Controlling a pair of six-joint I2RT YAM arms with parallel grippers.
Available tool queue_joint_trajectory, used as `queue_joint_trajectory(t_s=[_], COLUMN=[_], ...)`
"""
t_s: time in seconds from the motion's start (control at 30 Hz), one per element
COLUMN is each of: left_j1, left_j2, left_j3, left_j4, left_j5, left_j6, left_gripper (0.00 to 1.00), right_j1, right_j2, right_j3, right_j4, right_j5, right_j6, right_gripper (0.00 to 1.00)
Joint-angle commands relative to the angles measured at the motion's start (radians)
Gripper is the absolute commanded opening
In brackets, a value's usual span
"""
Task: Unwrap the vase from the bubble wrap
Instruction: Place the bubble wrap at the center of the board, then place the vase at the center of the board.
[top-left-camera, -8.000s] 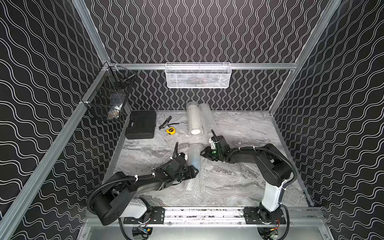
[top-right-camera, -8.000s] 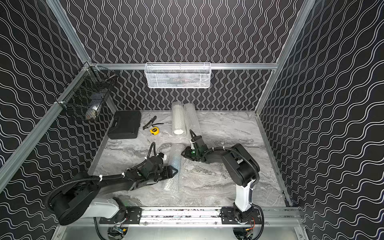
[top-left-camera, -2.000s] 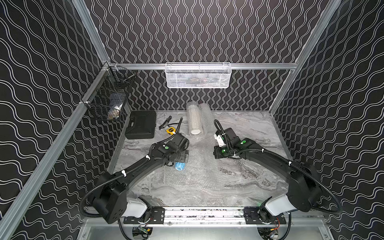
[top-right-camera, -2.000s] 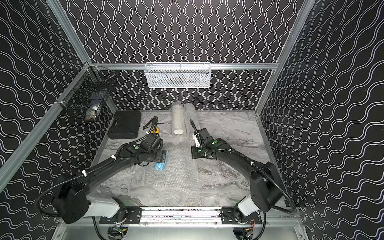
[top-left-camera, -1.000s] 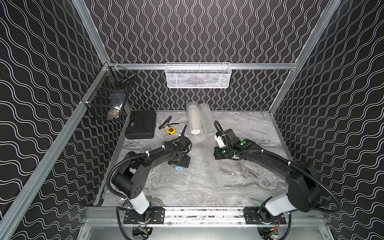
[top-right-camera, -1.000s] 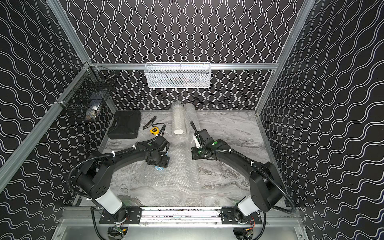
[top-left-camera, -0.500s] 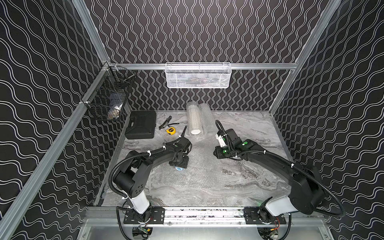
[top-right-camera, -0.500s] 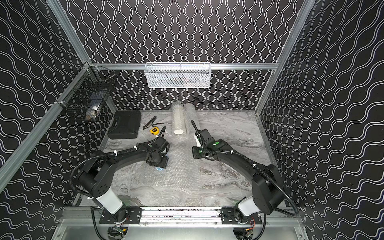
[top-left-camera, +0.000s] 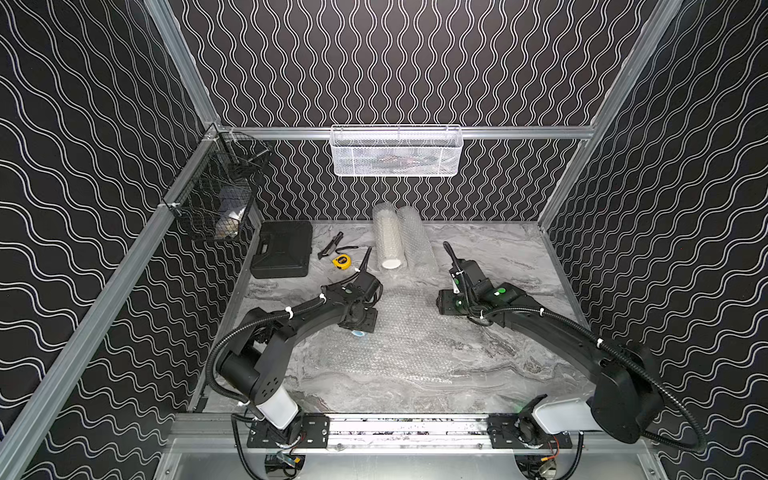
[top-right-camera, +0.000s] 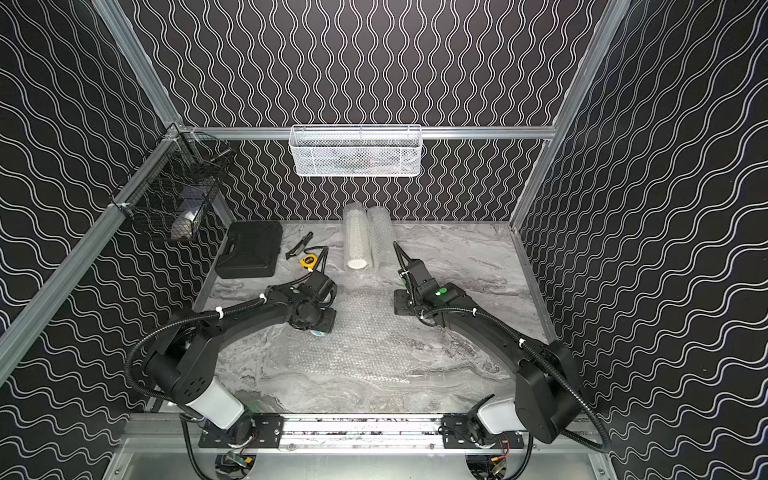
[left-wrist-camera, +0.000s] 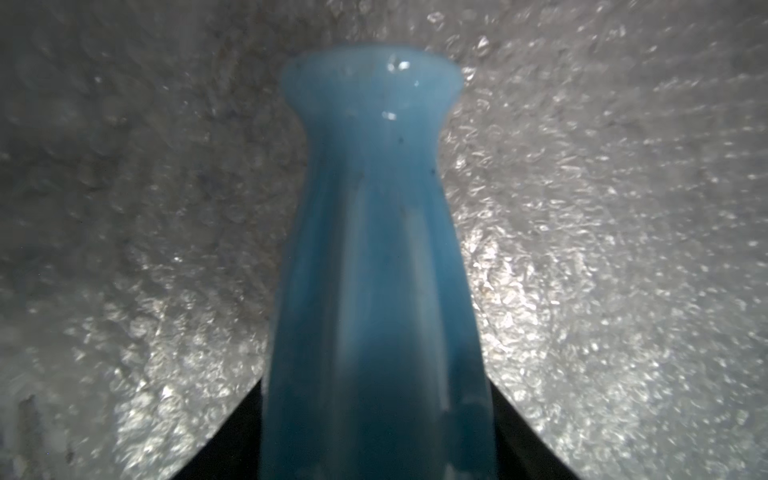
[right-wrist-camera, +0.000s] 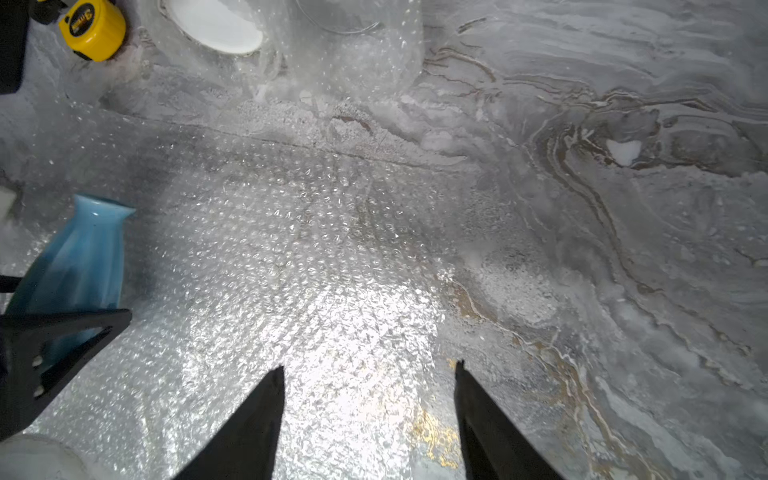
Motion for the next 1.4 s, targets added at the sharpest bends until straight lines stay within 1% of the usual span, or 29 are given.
queue_joint_trajectory(t_s=[0.0, 0.1, 0.23, 0.37, 0.53, 0.7, 0.83, 0.97, 1.1, 1.3, 1.37], left_j1=[-0.002, -0.011, -0.022, -0.040, -0.084, -0.121, -0.135, -0.147, -0.153, -0.155, -0.155], left_j2=[-0.058, -0.116, -0.194, -0.241, -0.267, -0.273, -0.278, -0.270, -0.269, -0.273, -0.274], left_j3=[-0.007, -0.030, -0.084, -0.122, -0.153, -0.156, -0.157, -0.150, -0.150, -0.151, -0.150], left_j4=[0.074, 0.156, 0.313, 0.439, 0.542, 0.582, 0.599, 0.596, 0.596, 0.583, 0.581], left_j5=[0.032, 0.116, 0.270, 0.405, 0.472, 0.508, 0.524, 0.540, 0.546, 0.532, 0.528], left_j6=[0.023, 0.035, 0.025, 0.013, 0.001, -0.003, -0.006, 0.001, 0.003, 0.006, 0.006], left_gripper=[0.48, 0.48, 0.48, 0.48, 0.49, 0.49, 0.49, 0.49, 0.49, 0.49, 0.49], right_j1=[-0.018, -0.052, -0.097, -0.113, -0.121, -0.121, -0.121, -0.122, -0.121, -0.122, -0.122], right_j2=[-0.029, -0.032, -0.028, -0.033, -0.019, 0.001, 0.015, 0.026, 0.034, 0.047, 0.047], right_j3=[-0.026, -0.034, -0.049, -0.068, -0.087, -0.091, -0.072, -0.060, -0.054, -0.057, -0.062], right_j4=[0.079, 0.124, 0.206, 0.321, 0.476, 0.594, 0.596, 0.605, 0.619, 0.634, 0.635], right_j5=[-0.104, -0.243, -0.455, -0.643, -0.783, -0.862, -0.866, -0.881, -0.893, -0.916, -0.917], right_j6=[0.004, 0.007, 0.028, 0.067, 0.155, 0.214, 0.215, 0.213, 0.220, 0.229, 0.230], right_gripper=[0.65, 0.65, 0.65, 0.65, 0.66, 0.68, 0.69, 0.68, 0.61, 0.42, 0.38])
